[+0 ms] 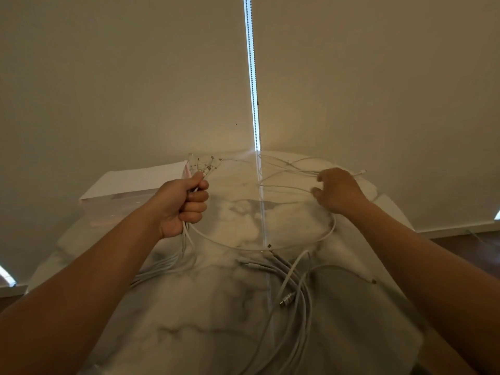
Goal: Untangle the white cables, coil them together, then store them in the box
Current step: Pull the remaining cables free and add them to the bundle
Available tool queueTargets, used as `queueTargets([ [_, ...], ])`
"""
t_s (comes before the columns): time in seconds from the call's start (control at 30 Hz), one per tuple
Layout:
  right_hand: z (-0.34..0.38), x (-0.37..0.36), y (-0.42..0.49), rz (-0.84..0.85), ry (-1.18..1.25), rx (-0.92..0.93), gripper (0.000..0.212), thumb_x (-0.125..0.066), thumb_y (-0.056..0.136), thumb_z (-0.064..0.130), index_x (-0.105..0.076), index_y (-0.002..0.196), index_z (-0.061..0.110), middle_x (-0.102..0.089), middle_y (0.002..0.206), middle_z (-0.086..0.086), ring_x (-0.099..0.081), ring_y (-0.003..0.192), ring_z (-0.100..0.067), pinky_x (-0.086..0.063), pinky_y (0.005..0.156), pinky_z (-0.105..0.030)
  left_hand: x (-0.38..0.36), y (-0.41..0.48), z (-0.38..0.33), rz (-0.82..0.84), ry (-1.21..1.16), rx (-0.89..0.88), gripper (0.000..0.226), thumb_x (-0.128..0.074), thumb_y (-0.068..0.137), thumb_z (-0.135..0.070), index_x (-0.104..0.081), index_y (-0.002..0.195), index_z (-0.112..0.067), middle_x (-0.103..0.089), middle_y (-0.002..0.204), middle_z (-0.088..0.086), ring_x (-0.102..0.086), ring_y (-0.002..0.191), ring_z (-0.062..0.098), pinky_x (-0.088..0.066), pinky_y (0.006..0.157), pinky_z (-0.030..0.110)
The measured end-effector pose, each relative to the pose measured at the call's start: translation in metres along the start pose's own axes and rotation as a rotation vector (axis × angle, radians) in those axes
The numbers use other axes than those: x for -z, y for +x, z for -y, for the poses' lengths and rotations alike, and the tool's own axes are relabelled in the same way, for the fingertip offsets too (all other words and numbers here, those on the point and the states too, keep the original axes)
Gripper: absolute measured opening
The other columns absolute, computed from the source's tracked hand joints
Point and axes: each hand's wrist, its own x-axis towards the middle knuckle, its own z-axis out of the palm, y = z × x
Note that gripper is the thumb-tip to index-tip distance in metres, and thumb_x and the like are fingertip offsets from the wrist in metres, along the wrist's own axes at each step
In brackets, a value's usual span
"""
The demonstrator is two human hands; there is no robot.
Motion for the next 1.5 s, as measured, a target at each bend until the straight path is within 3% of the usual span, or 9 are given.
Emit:
queueTargets([
  [0.13, 0.088, 0.015, -0.041, 0.231, 0.477, 0.37, 0.031, -0.061, 0.093, 0.032, -0.075, 0.094, 0.003, -0.074, 0.092, -0.013, -0.068, 0.088, -0.029, -0.054, 0.081, -0.04, -0.008, 0.001, -0.016, -0.02, 0.012, -0.07, 0.036, -0.036, 0.105, -0.036, -0.042, 0.074, -0.018, -0.025, 0.051, -0.008, -0.018, 0.034, 0.004, -0.012, 0.03, 0.018],
  [0.3, 0.147, 0.015, -0.074, 0.668, 0.808, 0.479, 0.028, -0.059, 0.098, 0.02, -0.069, 0.107, -0.004, -0.075, 0.09, -0.015, -0.073, 0.078, -0.024, -0.06, 0.079, -0.037, -0.023, 0.001, -0.035, -0.066, 0.044, -0.145, 0.037, -0.034, 0.106, -0.035, -0.042, 0.074, -0.018, -0.024, 0.053, -0.007, -0.016, 0.037, 0.005, -0.011, 0.032, 0.018],
  [0.5, 0.148, 0.017, -0.074, 0.436, 0.656, 0.557, 0.04, -0.061, 0.095, 0.034, -0.059, 0.124, 0.006, -0.069, 0.085, -0.014, -0.061, 0.049, -0.018, -0.049, 0.046, -0.025, -0.015, 0.005, -0.051, -0.175, -0.034, -0.213, 0.037, -0.033, 0.106, -0.034, -0.042, 0.074, -0.016, -0.025, 0.05, -0.007, -0.017, 0.038, 0.006, -0.014, 0.032, 0.018],
  [0.63, 0.167, 0.018, -0.069, 0.474, 0.785, 0.492, 0.049, -0.069, 0.089, 0.039, -0.06, 0.111, -0.004, -0.057, 0.084, -0.016, -0.05, 0.063, -0.02, -0.044, 0.052, -0.025, -0.03, 0.005, -0.055, -0.138, -0.127, -0.224, 0.038, -0.033, 0.106, -0.034, -0.042, 0.073, -0.015, -0.025, 0.052, -0.007, -0.017, 0.038, 0.006, -0.014, 0.032, 0.019],
  [0.87, 0.176, 0.012, -0.063, 0.637, 0.996, 0.341, 0.026, -0.062, 0.092, 0.024, -0.07, 0.078, 0.004, -0.075, 0.092, -0.016, -0.069, 0.094, -0.032, -0.052, 0.089, -0.035, -0.028, 0.006, -0.065, -0.134, -0.212, -0.22, 0.039, -0.031, 0.106, -0.031, -0.041, 0.071, -0.016, -0.024, 0.051, -0.007, -0.017, 0.037, 0.006, -0.015, 0.03, 0.018],
  [1.1, 0.148, 0.021, -0.059, 0.92, 1.06, 0.327, 0.031, -0.055, 0.1, 0.026, -0.055, 0.074, 0.009, -0.051, 0.058, -0.006, -0.055, 0.053, -0.019, -0.057, 0.071, -0.038, 0.017, 0.001, -0.085, -0.227, -0.264, -0.234, 0.039, -0.028, 0.104, -0.022, -0.034, 0.066, -0.019, -0.022, 0.045, -0.008, -0.018, 0.033, 0.006, -0.012, 0.03, 0.017],
  [1.3, 0.125, 0.026, -0.051, 1.126, 0.958, 0.439, 0.038, -0.054, 0.099, 0.021, -0.056, 0.063, 0.009, -0.052, 0.058, -0.011, -0.059, 0.059, -0.026, -0.048, 0.095, -0.061, 0.052, -0.015, -0.118, -0.335, -0.513, -0.41, 0.042, -0.027, 0.101, -0.012, -0.03, 0.06, -0.019, -0.027, 0.045, -0.007, -0.019, 0.034, 0.006, -0.013, 0.033, 0.016],
  [1.4, 0.107, 0.024, -0.05, 1.078, 1.05, 0.464, 0.035, -0.054, 0.099, 0.023, -0.045, 0.067, 0.011, -0.03, 0.056, -0.006, -0.035, 0.047, -0.017, -0.056, 0.072, -0.046, 0.069, -0.02, -0.112, -0.445, -0.573, -0.415, 0.042, -0.025, 0.101, -0.011, -0.03, 0.06, -0.019, -0.029, 0.044, -0.007, -0.021, 0.034, 0.006, -0.014, 0.033, 0.016],
  [1.5, 0.094, 0.032, -0.043, 0.808, 1.269, 0.382, 0.025, -0.054, 0.096, 0.03, -0.05, 0.085, 0.009, -0.017, 0.058, 0.001, -0.014, 0.047, -0.012, -0.033, 0.043, -0.022, 0.068, -0.018, -0.068, -0.537, -0.557, -0.315, 0.041, -0.02, 0.099, -0.004, -0.028, 0.061, -0.018, -0.029, 0.036, -0.006, -0.023, 0.027, 0.005, -0.013, 0.032, 0.014],
])
